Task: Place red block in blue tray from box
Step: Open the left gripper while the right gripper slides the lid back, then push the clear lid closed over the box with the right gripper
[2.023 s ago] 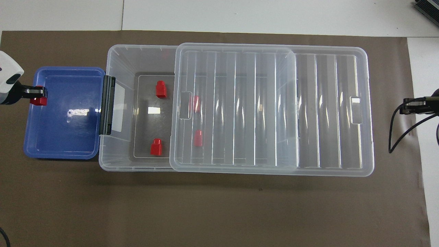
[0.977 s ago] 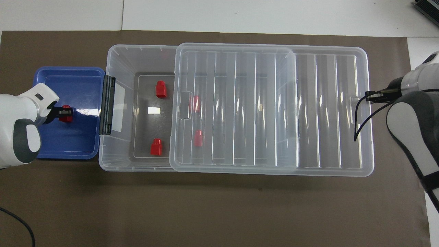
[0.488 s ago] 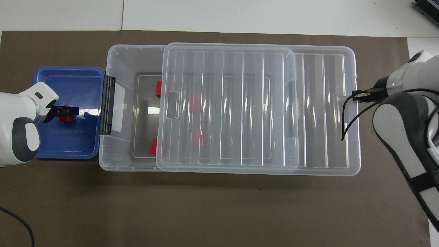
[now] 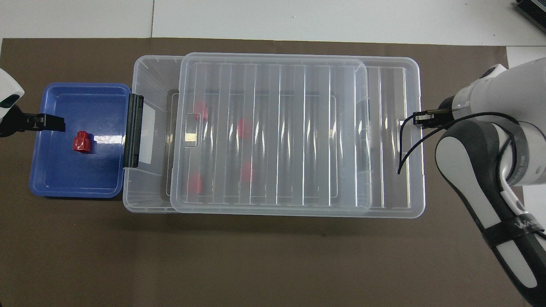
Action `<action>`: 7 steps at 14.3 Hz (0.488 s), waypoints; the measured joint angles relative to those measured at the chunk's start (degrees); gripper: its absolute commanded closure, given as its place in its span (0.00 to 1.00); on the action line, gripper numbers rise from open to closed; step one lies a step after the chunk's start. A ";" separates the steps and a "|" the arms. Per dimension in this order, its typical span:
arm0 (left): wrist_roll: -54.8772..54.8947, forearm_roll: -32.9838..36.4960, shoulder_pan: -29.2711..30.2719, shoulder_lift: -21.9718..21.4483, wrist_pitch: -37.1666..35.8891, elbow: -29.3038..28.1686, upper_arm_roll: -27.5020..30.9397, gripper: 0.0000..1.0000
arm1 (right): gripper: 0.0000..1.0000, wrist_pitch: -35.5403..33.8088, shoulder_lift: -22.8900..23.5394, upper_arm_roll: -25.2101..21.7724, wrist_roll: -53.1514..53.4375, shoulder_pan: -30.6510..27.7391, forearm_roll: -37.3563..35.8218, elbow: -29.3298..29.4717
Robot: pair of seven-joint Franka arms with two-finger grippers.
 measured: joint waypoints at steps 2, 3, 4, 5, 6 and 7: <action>0.00 0.00 -0.12 -1.78 -5.70 3.36 -0.69 0.00 | 1.00 0.00 0.10 0.01 1.49 1.24 0.01 0.00; 0.00 0.00 -0.25 -2.58 -7.39 4.53 -1.02 0.00 | 1.00 0.00 0.09 0.01 2.12 1.81 0.01 0.00; 0.00 0.00 -0.33 -3.44 -8.47 5.25 -1.30 0.00 | 1.00 0.00 0.10 0.01 2.67 2.43 0.10 0.00; 0.00 -0.01 -0.37 -4.41 -9.73 5.69 -1.51 0.00 | 1.00 0.11 0.10 0.01 3.23 2.97 0.63 0.00; 0.00 -0.02 -0.39 -5.62 -11.36 6.04 -1.87 0.00 | 1.00 0.50 0.10 0.01 3.38 3.45 1.76 -0.01; 0.00 -0.04 -0.42 -7.11 -12.97 6.42 -2.54 0.00 | 1.00 1.03 0.15 0.01 3.55 4.02 2.74 -0.11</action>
